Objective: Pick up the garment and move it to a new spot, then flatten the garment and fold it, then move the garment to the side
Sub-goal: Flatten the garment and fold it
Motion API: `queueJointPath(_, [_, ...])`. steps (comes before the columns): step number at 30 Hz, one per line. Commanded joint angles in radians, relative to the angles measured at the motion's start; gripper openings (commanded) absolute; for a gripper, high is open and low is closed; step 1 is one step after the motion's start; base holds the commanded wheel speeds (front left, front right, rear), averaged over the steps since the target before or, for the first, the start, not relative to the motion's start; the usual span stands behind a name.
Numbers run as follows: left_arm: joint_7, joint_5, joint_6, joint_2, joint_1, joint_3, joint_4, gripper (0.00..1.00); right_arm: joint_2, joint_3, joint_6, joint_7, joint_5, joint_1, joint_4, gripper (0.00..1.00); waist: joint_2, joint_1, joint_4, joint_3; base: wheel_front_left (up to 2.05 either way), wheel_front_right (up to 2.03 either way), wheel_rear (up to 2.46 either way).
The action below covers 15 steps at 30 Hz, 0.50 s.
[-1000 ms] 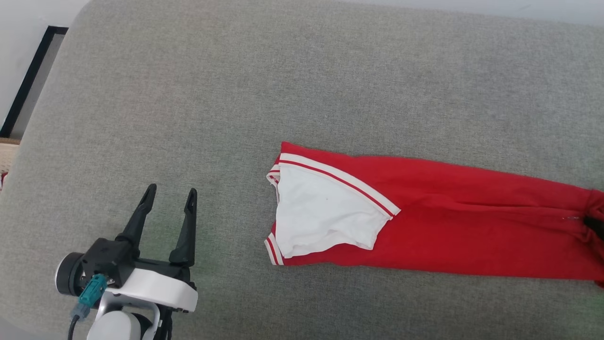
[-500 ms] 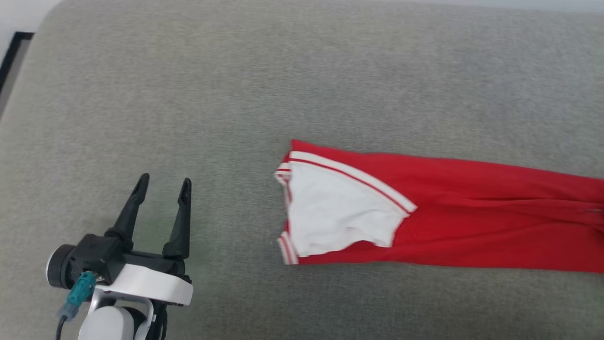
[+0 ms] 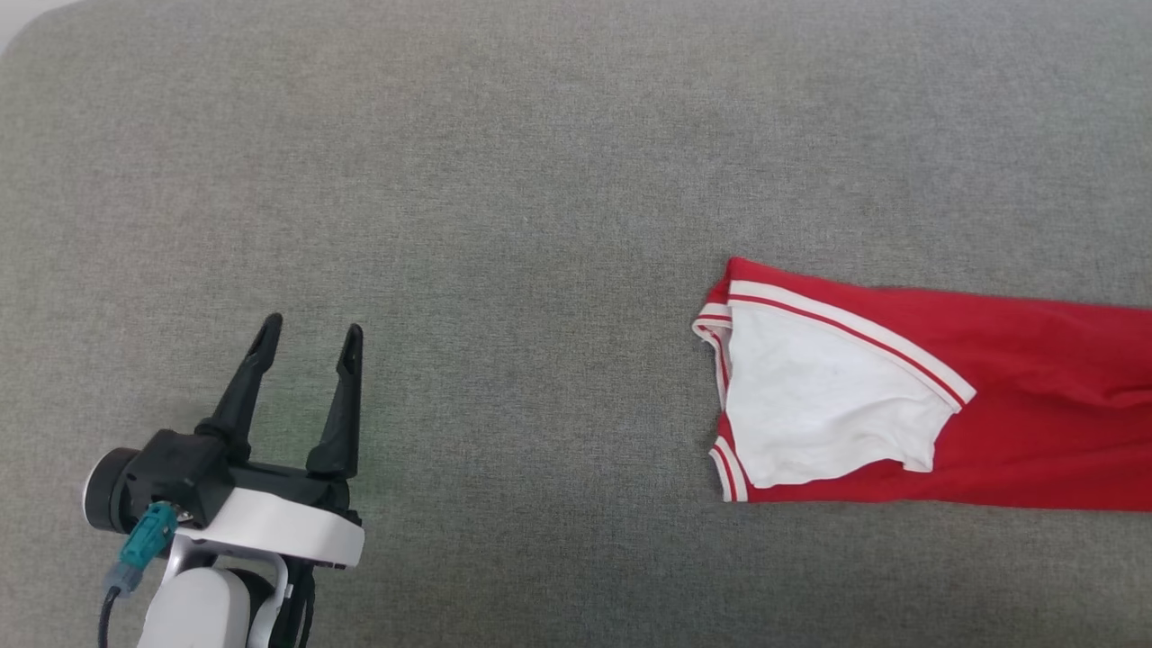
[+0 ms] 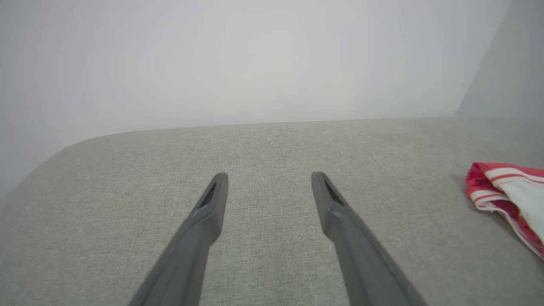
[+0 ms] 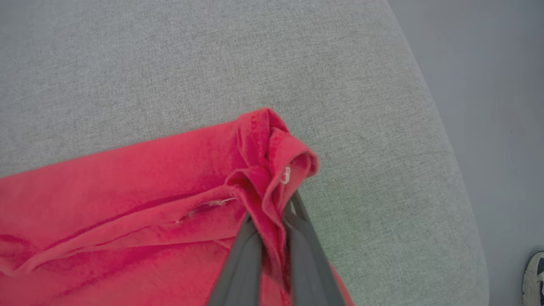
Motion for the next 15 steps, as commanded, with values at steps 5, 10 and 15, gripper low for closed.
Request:
queueJointPath(5, [-0.005, 0.024, 0.002, -0.011, -0.007, 0.017, 0.005, 1.00, 0.009, -0.021, -0.005, -0.015, 0.000, -0.006, 0.001, 0.00, 0.0000, 0.0000, 0.003, -0.006, 0.00, 0.00, 0.00])
queueJointPath(10, [-0.005, 0.029, 0.002, -0.013, -0.002, 0.015, 0.010, 1.00, 0.022, 0.012, -0.003, -0.007, 0.012, 0.018, -0.055, 0.00, 0.0000, 0.0000, 0.010, -0.014, 0.00, 0.00, 0.00])
queueJointPath(15, [-0.005, 0.035, 0.002, -0.010, 0.011, 0.007, 0.022, 1.00, 0.036, 0.073, -0.003, 0.004, 0.036, 0.053, -0.184, 0.00, 0.0000, 0.0000, 0.018, -0.030, 0.00, 0.00, 0.00])
